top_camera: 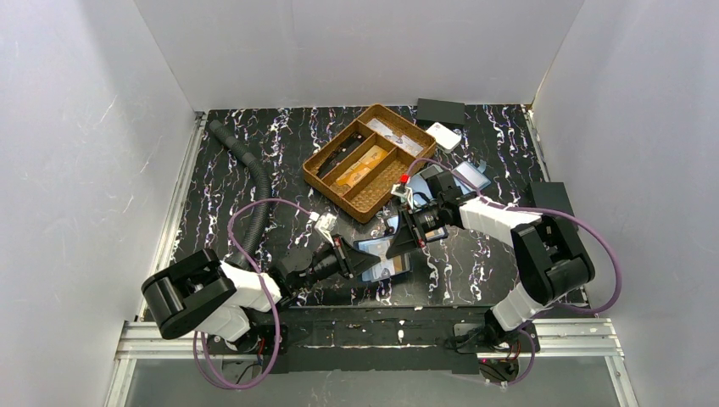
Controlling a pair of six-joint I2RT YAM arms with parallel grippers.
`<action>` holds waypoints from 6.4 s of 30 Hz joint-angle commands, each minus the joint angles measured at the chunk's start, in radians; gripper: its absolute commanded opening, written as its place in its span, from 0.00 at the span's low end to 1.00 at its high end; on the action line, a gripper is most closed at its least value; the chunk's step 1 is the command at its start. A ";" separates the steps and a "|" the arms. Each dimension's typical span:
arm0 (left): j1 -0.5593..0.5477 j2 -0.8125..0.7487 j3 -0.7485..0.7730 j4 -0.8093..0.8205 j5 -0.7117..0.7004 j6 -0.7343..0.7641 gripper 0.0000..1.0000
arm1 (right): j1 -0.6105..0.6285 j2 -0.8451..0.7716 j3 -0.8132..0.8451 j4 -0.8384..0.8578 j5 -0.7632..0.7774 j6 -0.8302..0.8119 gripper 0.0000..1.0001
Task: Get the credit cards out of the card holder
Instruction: Remove the credit card from the card holder, then place the credit card in the storage box, then reset both arms
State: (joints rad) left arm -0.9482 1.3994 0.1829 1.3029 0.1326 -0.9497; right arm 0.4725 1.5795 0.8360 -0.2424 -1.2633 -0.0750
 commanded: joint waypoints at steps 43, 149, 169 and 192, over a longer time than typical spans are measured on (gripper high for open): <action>0.063 -0.509 -0.090 -1.022 -0.349 -0.141 0.41 | -0.112 -0.162 0.135 -0.461 0.417 -0.617 0.01; 0.131 -0.773 0.525 -1.841 -0.344 -0.033 0.98 | -0.648 -0.168 0.677 -0.415 0.414 -0.217 0.96; 0.132 -0.733 0.767 -2.122 -0.446 0.020 0.98 | -0.788 -0.373 0.397 -0.578 0.578 -0.225 0.98; 0.133 -0.768 0.772 -2.273 -0.502 -0.197 0.98 | -0.788 -0.699 0.174 -0.389 0.641 -0.045 0.98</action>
State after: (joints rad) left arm -0.8200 0.7475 1.0065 -1.0191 -0.3687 -1.1461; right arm -0.3088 0.8974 0.9859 -0.6487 -0.6521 -0.1539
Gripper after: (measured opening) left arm 0.983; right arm 0.983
